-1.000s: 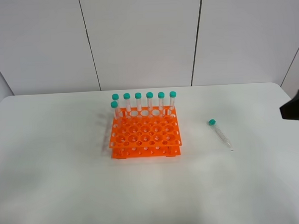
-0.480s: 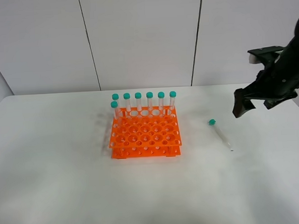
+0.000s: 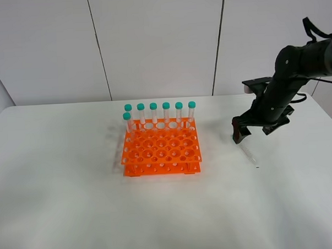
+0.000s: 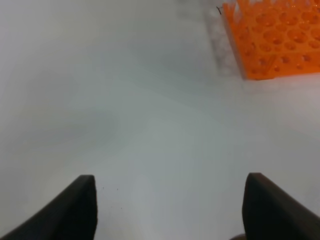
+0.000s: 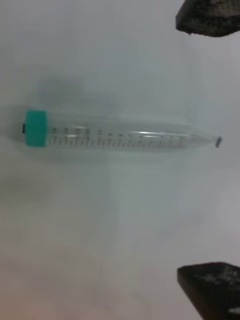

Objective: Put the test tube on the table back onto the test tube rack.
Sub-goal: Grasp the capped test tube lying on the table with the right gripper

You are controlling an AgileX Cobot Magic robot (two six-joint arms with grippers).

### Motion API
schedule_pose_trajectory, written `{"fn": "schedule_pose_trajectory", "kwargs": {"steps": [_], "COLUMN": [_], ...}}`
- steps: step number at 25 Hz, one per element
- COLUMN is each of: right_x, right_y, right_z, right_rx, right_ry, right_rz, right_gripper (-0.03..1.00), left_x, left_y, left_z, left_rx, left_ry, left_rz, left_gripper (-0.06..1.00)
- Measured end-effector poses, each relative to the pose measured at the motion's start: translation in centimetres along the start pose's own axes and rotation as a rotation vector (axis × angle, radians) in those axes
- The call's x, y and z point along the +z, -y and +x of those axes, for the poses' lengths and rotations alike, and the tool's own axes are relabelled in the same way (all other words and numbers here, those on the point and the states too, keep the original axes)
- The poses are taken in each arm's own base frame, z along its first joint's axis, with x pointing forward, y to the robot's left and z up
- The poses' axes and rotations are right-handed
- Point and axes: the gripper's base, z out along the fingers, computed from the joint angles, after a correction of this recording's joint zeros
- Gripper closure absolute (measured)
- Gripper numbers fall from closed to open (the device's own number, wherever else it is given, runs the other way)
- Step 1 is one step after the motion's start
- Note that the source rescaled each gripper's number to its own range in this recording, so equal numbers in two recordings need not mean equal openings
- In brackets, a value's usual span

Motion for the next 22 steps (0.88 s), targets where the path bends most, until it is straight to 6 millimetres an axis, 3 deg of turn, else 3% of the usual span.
{"fn": "schedule_pose_trajectory", "kwargs": {"steps": [10,22], "right_x": [5.0,6.0], "right_y": [0.6,0.7], "right_z": [0.2,0.2], "right_rx": [0.026,0.042], "right_ry": [-0.046,-0.047], "right_rz": [0.002,0.009], "right_gripper": [-0.03,-0.01], "left_x": [0.0,0.0], "left_y": [0.0,0.0], "left_z": [0.0,0.0], "left_rx": [0.000,0.000], "left_ry": [0.000,0.000], "left_rz": [0.000,0.000], "left_gripper": [-0.06,-0.06]}}
